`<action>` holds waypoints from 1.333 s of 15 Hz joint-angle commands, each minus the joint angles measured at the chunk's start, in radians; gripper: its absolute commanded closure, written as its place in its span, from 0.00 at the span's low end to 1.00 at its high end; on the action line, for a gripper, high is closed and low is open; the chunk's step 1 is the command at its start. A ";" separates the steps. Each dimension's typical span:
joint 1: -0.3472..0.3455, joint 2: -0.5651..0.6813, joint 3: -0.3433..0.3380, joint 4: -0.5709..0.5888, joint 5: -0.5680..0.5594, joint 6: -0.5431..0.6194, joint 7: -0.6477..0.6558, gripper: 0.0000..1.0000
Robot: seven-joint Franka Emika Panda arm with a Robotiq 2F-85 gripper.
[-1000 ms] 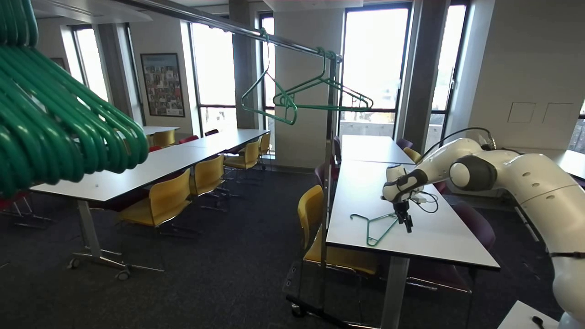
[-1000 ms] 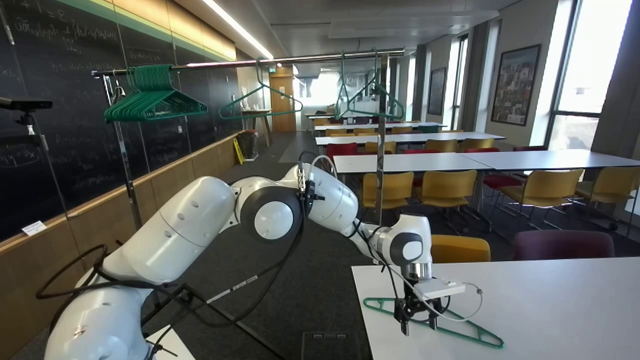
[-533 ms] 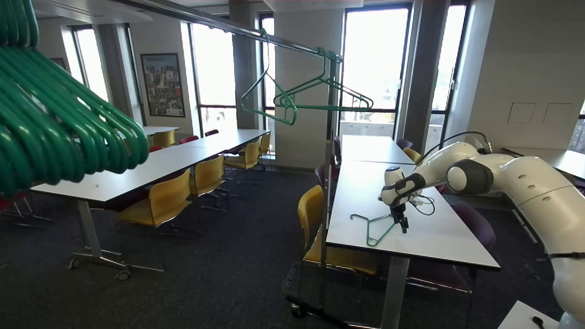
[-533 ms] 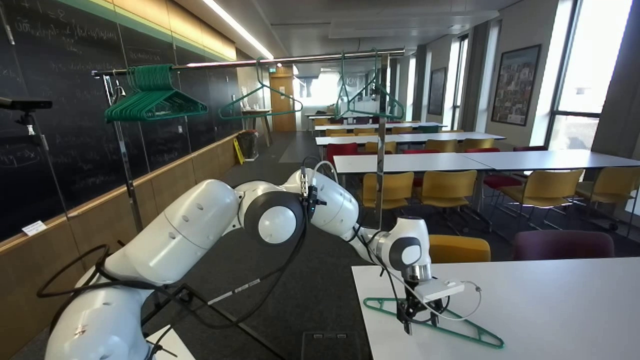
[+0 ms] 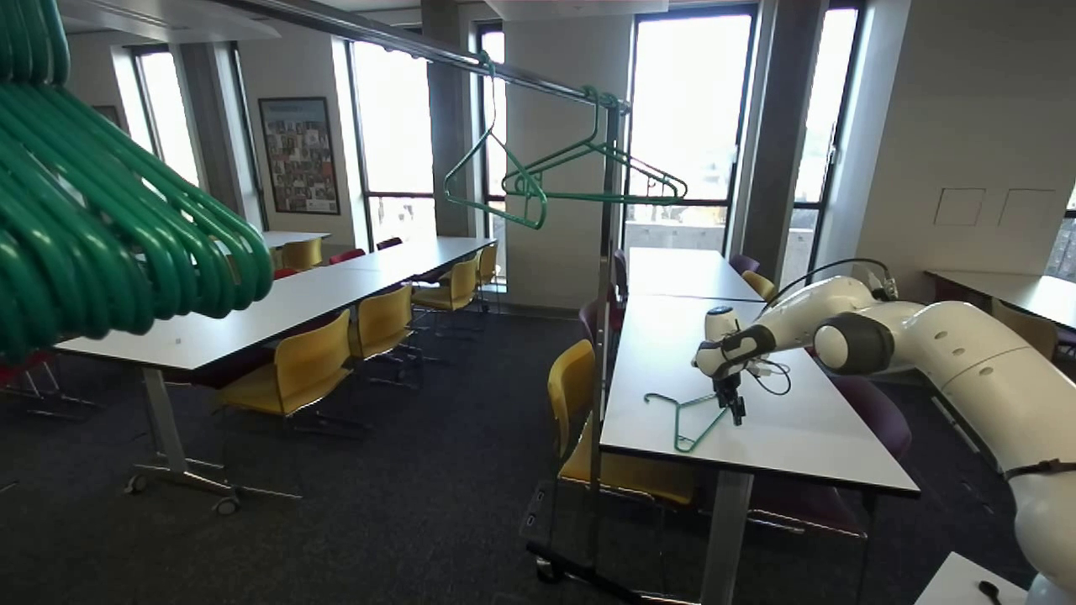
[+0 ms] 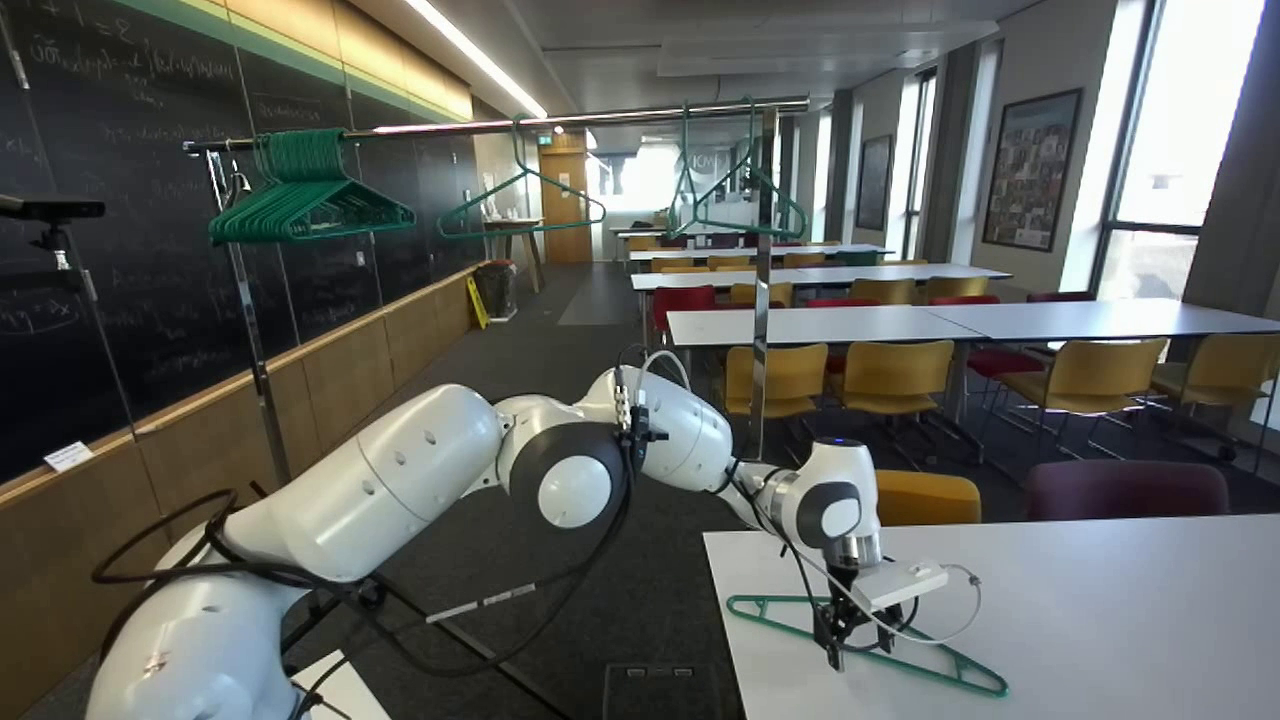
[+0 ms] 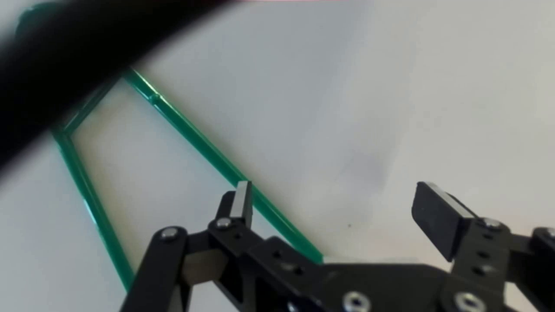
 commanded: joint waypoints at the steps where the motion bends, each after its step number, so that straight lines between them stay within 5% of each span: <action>1: -0.065 0.090 0.062 0.182 0.053 -0.149 -0.153 0.00; 7: -0.102 0.175 0.086 0.359 0.085 -0.334 -0.261 0.00; 20: -0.095 0.225 0.056 0.514 0.114 -0.356 -0.334 0.00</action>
